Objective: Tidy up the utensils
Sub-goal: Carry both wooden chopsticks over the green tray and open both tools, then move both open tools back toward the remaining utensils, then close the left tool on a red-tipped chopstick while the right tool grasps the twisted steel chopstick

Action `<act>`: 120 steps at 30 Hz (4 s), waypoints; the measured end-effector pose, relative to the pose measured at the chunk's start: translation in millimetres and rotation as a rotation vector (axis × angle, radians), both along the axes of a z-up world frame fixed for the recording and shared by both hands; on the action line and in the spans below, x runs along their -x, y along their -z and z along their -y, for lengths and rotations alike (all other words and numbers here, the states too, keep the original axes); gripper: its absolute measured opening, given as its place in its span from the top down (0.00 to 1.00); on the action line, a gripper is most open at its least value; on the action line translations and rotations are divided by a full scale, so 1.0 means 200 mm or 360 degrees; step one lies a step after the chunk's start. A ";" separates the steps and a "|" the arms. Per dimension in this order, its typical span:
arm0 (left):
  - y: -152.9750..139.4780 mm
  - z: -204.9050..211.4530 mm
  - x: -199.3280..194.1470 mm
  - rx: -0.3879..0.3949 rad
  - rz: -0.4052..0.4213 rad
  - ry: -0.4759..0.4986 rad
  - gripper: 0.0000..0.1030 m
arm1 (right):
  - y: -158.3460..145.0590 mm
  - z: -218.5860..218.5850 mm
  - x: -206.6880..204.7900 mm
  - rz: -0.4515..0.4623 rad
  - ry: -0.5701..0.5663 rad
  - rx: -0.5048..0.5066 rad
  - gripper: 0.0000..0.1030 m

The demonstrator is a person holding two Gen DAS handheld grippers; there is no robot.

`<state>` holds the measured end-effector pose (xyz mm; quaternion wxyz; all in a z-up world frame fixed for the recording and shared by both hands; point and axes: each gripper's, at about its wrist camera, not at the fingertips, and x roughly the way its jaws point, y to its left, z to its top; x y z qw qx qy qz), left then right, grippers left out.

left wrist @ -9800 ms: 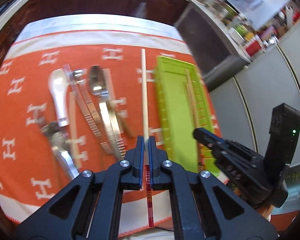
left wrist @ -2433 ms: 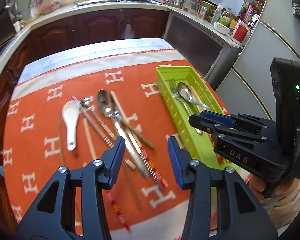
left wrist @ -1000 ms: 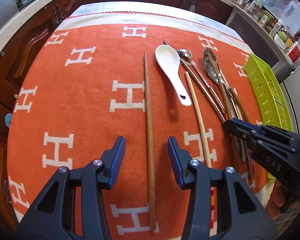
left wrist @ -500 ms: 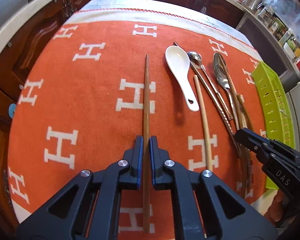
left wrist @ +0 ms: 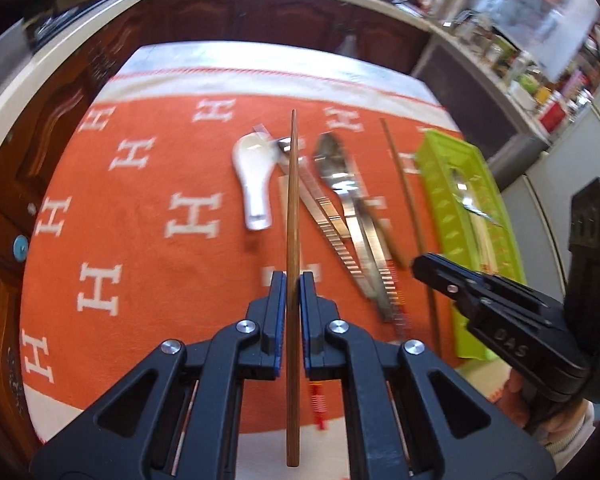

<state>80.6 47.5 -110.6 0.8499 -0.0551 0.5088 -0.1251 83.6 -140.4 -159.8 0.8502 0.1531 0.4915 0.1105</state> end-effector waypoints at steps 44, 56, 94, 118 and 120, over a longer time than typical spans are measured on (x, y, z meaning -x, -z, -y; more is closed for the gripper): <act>-0.01 0.90 -0.18 0.0012 -0.0151 0.0308 0.95 | 0.06 0.82 -0.01 -0.0128 0.0261 0.0047 0.92; -0.06 0.51 -0.11 -0.0064 -0.0122 0.0150 0.95 | 0.02 0.67 0.04 -0.0112 0.0201 0.0036 0.91; 0.37 0.18 -0.04 -0.0207 -0.0167 0.0012 0.74 | -0.04 -0.03 0.03 -0.0024 -0.0222 0.0152 0.73; 0.33 -0.04 -0.02 -0.0074 -0.0062 -0.0104 0.97 | 0.28 -0.28 -0.29 -0.0131 -0.0323 0.0200 0.81; 0.31 -0.05 -0.02 -0.0058 -0.0050 -0.0102 0.97 | 0.30 -0.31 -0.31 -0.0114 -0.0330 0.0232 0.82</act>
